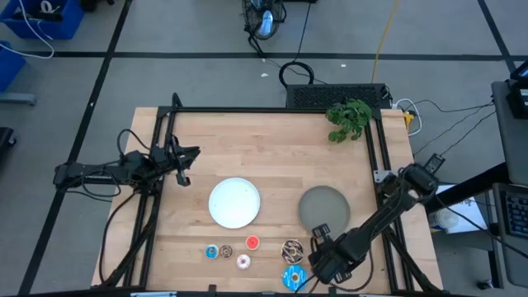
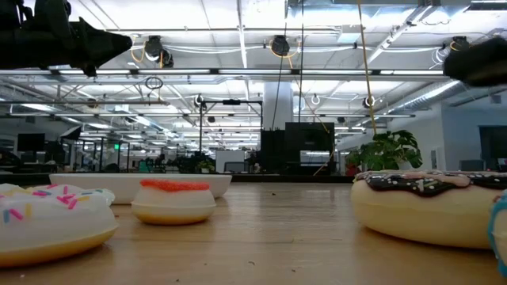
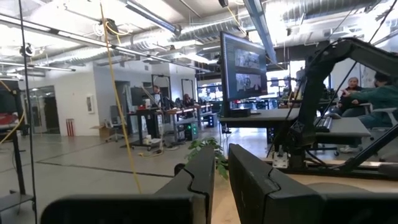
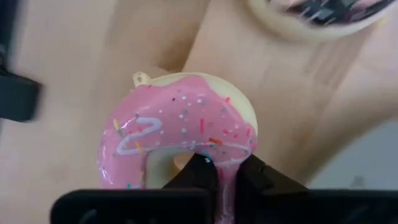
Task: Pick & Place donuts
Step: Put the large pink donut on the gray plate
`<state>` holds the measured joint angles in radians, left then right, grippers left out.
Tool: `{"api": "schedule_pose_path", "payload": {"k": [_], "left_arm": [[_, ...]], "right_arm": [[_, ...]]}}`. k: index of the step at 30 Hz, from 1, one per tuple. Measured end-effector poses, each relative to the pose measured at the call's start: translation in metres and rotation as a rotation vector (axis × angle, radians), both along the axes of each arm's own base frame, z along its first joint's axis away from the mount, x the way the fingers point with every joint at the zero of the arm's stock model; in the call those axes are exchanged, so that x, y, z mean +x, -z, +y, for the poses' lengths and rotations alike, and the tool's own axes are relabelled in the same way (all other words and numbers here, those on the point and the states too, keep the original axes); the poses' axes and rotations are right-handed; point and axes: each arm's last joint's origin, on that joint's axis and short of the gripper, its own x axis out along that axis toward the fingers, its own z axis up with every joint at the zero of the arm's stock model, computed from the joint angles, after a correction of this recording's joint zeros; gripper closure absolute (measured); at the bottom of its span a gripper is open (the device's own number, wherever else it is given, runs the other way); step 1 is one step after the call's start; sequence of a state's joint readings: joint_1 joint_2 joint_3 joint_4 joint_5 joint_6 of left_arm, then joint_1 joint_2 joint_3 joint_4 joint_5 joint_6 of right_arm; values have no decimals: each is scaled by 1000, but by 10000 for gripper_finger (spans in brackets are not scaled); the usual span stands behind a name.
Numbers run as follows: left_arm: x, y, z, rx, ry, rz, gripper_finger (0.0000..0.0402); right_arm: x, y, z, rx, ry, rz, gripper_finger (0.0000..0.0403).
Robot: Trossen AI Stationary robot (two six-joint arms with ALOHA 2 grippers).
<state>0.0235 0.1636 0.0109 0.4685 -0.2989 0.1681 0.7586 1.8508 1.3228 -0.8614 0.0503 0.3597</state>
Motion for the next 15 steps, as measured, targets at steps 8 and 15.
{"api": "schedule_pose_path", "payload": {"k": [8,15], "left_arm": [[0,-1,0,42,-14,7,350],[0,-1,-1,69,5,13,350]], "right_arm": [[-10,-62,-24,135,88,-115,379],[-30,-120,-70,196,175,-240,391]]}}
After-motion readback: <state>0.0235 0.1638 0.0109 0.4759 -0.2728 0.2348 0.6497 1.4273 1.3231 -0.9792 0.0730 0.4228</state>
